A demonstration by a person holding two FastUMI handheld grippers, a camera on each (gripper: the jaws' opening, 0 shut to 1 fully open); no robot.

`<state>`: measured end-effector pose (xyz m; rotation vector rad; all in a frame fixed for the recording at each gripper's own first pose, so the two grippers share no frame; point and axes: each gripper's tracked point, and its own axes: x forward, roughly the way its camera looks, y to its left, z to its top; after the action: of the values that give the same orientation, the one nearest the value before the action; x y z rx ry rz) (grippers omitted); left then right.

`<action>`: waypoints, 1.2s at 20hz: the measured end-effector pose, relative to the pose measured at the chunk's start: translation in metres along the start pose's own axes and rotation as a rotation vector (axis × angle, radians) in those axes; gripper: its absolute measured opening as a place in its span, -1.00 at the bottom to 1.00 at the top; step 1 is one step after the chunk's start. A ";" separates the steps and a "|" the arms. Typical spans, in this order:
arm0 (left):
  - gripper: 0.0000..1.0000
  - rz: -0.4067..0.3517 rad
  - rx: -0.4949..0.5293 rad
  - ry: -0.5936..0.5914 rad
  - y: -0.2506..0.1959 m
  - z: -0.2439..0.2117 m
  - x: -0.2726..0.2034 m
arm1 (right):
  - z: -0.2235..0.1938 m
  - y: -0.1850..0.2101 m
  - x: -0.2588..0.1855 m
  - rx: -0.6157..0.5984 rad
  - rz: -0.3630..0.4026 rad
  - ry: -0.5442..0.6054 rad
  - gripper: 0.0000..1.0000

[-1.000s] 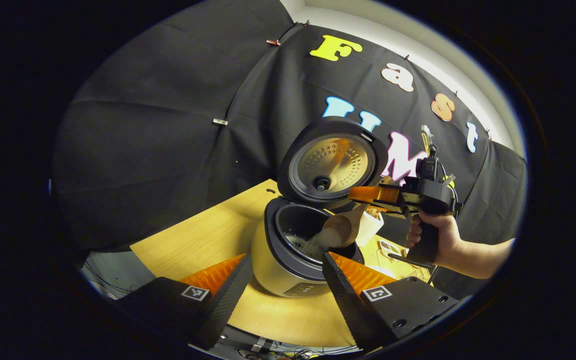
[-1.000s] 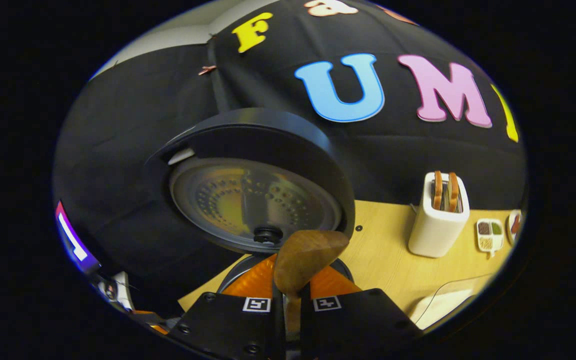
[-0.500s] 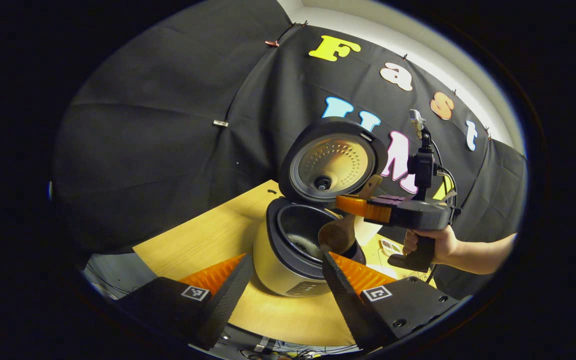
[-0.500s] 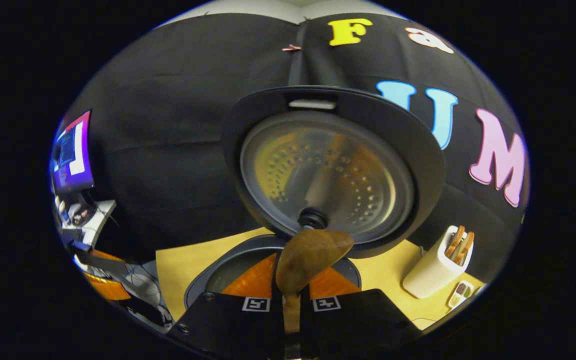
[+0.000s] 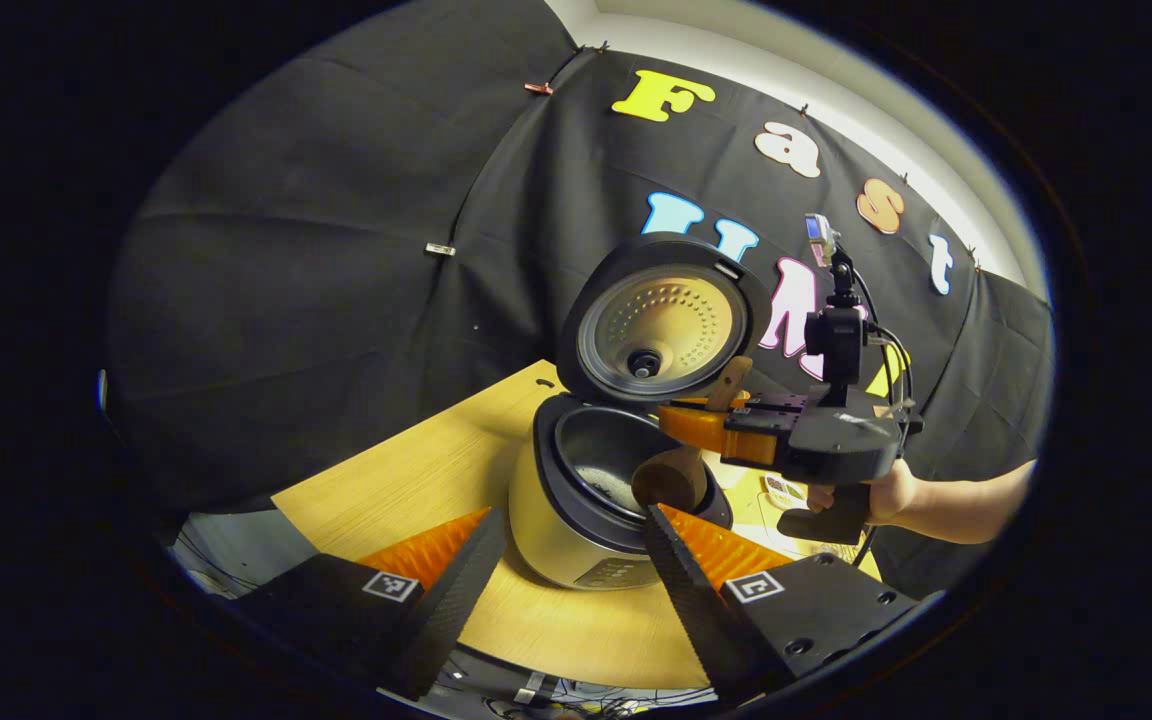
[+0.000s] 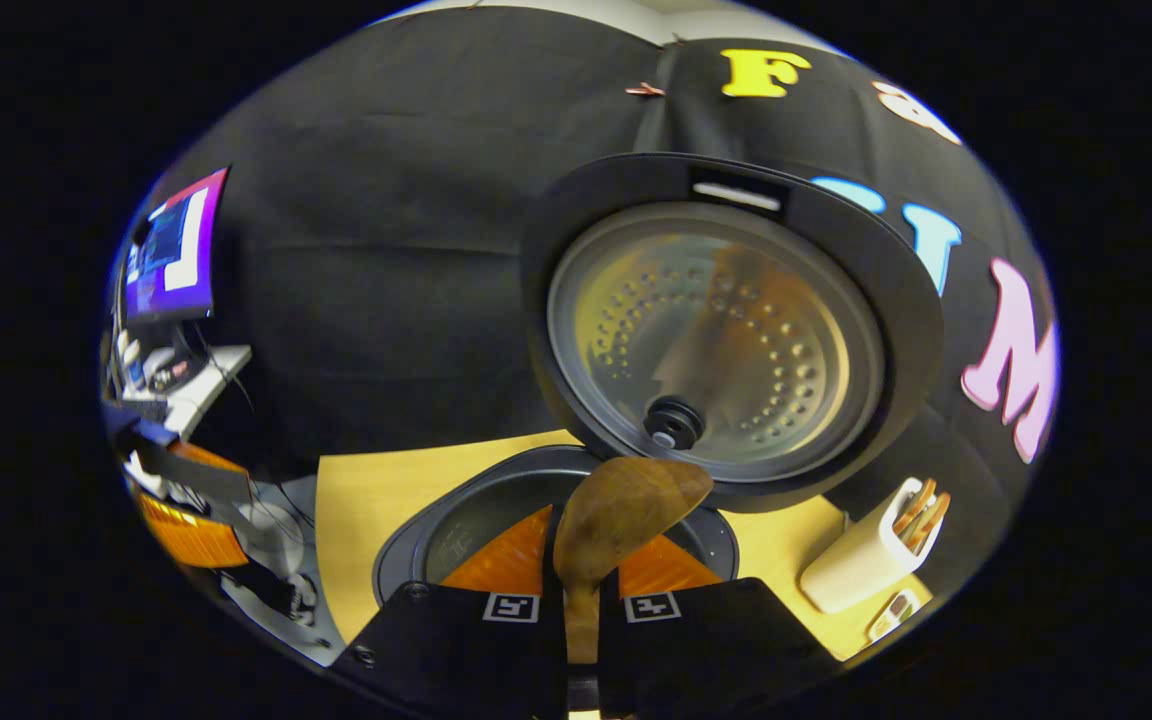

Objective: Close the left gripper, press the button to open the rice cooker; take a wooden spoon from the chopstick holder with the right hand, scoop a spoonful of rice and pour it into the rice cooker, then put the wooden spoon back into the chopstick holder.

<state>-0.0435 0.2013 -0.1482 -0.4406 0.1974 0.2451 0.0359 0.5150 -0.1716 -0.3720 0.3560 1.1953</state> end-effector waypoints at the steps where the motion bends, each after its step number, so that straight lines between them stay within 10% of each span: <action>1: 0.92 -0.003 0.006 0.000 -0.002 0.000 0.000 | 0.008 -0.008 -0.003 0.051 -0.015 -0.020 -0.67; 9: 0.92 -0.065 0.081 0.022 -0.039 -0.001 0.003 | 0.042 -0.082 -0.065 0.476 -0.127 -0.142 -0.67; 24: 0.91 -0.245 0.191 0.034 -0.176 0.000 0.058 | -0.049 -0.288 -0.318 0.768 -0.642 -0.293 -0.68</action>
<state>0.0604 0.0580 -0.0927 -0.2755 0.1958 -0.0220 0.2005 0.1364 -0.0432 0.3433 0.3734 0.4107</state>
